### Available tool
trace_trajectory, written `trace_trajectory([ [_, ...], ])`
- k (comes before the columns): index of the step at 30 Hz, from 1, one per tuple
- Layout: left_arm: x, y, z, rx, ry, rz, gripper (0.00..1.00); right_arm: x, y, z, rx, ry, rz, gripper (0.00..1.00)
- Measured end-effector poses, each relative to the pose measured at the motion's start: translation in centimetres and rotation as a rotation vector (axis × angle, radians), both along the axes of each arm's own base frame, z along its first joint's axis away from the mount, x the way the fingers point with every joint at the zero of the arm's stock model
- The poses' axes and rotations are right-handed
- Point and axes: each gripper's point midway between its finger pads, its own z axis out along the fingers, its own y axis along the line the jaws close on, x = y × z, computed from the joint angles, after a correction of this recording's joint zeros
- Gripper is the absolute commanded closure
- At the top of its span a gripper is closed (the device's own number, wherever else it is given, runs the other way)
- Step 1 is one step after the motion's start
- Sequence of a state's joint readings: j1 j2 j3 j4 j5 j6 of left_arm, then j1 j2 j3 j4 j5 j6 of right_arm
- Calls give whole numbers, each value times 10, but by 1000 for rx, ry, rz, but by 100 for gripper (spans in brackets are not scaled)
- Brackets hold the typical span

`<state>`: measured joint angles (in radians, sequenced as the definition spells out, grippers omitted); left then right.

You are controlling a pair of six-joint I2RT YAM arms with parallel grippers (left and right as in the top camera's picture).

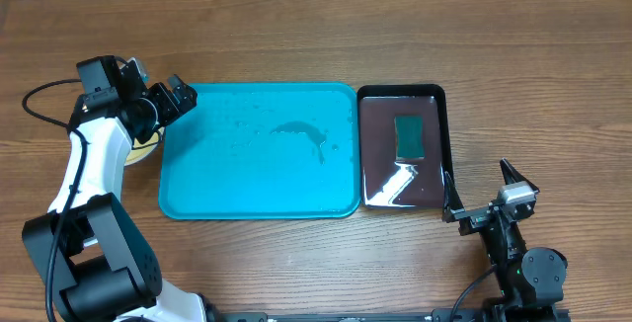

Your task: Clean dirty plates on tray and stack at the side

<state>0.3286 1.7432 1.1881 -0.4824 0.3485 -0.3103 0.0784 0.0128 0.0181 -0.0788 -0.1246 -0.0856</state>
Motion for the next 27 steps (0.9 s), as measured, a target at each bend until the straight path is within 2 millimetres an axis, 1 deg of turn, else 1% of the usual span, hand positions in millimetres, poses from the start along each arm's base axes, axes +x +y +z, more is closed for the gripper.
trace_trajectory([
  [8, 0, 0, 0, 0, 0, 0, 0, 2, -10, -1, 50, 15, -59, 0],
  [27, 0, 0, 0, 0, 0, 0, 0, 2, -11, -1, 58, 16, -67, 0],
])
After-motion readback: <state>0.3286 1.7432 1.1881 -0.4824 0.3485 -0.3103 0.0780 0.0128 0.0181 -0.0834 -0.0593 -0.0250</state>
